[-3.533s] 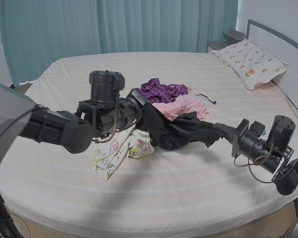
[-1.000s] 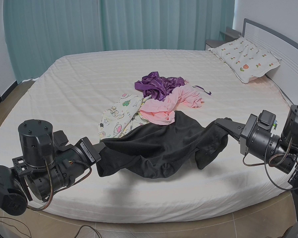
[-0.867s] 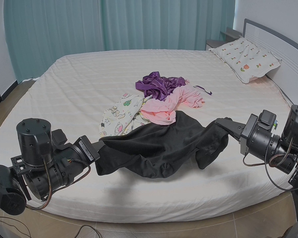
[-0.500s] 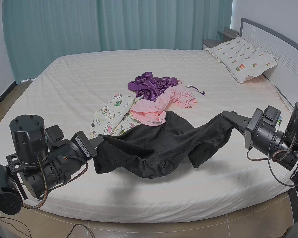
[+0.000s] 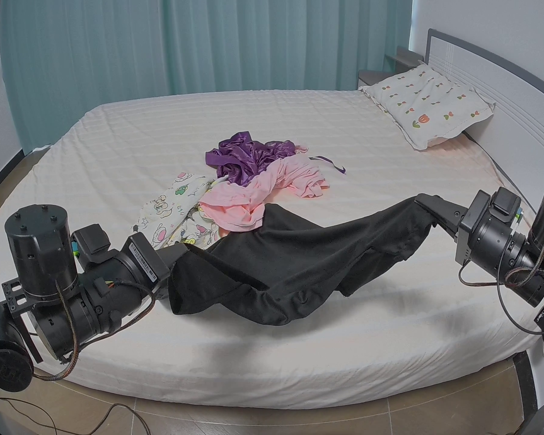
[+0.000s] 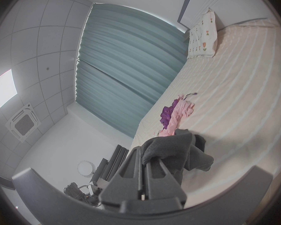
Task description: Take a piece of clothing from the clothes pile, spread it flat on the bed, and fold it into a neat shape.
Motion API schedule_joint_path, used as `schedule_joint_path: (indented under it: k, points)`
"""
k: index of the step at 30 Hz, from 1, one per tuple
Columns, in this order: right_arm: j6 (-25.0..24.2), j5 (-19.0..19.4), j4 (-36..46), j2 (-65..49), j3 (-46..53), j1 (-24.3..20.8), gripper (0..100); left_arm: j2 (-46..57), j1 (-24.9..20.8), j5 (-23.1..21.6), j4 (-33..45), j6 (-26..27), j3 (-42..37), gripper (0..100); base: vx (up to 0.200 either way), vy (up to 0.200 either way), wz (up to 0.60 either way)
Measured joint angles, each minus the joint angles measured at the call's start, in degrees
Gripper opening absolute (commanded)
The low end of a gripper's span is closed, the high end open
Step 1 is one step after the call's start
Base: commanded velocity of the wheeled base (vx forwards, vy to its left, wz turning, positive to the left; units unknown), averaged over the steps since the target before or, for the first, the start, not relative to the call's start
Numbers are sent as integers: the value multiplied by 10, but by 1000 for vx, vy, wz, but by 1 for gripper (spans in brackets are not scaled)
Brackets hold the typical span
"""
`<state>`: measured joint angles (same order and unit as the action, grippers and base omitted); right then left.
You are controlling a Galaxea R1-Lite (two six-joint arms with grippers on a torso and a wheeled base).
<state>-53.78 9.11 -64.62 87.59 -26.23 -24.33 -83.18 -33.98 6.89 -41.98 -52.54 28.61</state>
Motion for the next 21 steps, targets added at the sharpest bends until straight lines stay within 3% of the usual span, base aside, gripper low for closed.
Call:
schedule_joint_path:
  k: [21]
  points:
    - [13, 1, -12, -13, -2, 32, 0, 1, 2, 2, 0, 0, 0, 0, 0, -200, 0]
